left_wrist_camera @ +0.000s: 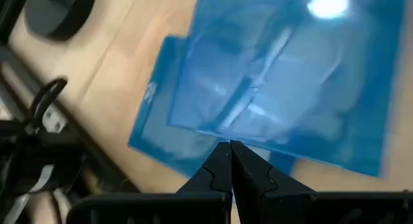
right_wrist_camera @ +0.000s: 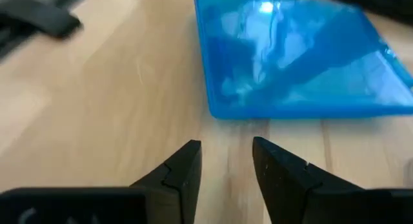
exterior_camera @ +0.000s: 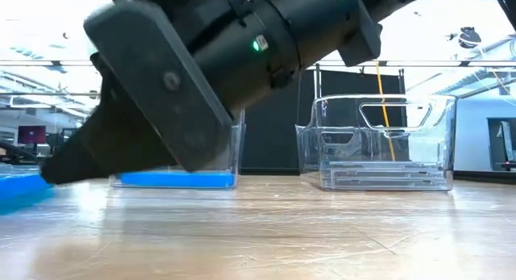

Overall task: Pick & place jewel cases by type
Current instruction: Put the blue CD case into the left transparent bin

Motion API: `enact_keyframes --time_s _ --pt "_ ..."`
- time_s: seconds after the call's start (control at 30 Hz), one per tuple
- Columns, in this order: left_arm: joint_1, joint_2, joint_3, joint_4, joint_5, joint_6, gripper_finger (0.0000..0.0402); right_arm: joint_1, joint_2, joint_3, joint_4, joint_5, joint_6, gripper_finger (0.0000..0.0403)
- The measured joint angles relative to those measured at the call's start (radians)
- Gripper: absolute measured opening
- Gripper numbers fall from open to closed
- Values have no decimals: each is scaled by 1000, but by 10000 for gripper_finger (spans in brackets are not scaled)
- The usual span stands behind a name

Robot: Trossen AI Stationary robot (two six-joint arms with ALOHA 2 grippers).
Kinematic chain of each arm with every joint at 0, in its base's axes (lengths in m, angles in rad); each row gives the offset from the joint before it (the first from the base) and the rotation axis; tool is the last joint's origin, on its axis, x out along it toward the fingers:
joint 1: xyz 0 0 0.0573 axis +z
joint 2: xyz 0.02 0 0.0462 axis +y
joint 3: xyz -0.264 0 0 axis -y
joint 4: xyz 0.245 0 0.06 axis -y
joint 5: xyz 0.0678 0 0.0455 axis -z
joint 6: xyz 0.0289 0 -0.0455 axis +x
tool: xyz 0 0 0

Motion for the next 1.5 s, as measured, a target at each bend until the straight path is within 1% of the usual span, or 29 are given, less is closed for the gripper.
enact_keyframes --time_s 0.1,0.17,0.27,0.33,0.4,0.53,0.63,0.83,0.93,1.1,1.2,1.27,1.4,1.5 --pt "42 -20 -62 2 118 1 5 1 -9 -1 -25 0 11 118" --pt "57 -32 -92 17 169 20 8 6 -19 0 -34 -1 15 105" --pt "67 -33 -117 68 196 80 4 18 -33 2 -70 0 4 84" --pt "69 -33 -125 78 198 100 4 24 -53 -3 -107 -1 -4 69" --pt "69 -34 -139 112 200 124 8 29 -74 -10 -106 -3 -13 53" --pt "60 -34 -174 190 250 165 4 33 -139 -69 -99 0 -20 22" --pt "54 -33 -203 269 254 187 6 33 -191 -128 -95 1 -4 5" --pt "58 -33 -260 373 293 235 4 33 -307 -281 16 5 31 3" --pt "61 -35 -286 443 286 288 8 32 -369 -366 90 7 38 1" --pt "68 -37 -308 498 271 389 4 32 -484 -526 219 84 42 1" --pt "80 -36 -309 511 272 423 6 30 -540 -622 311 88 46 1" --pt "92 -32 -309 529 262 459 4 28 -564 -671 390 87 46 1" --pt "136 -28 -306 587 240 529 4 23 -602 -756 495 84 54 1" --pt "170 -25 -304 631 239 564 3 15 -633 -789 510 86 70 0"
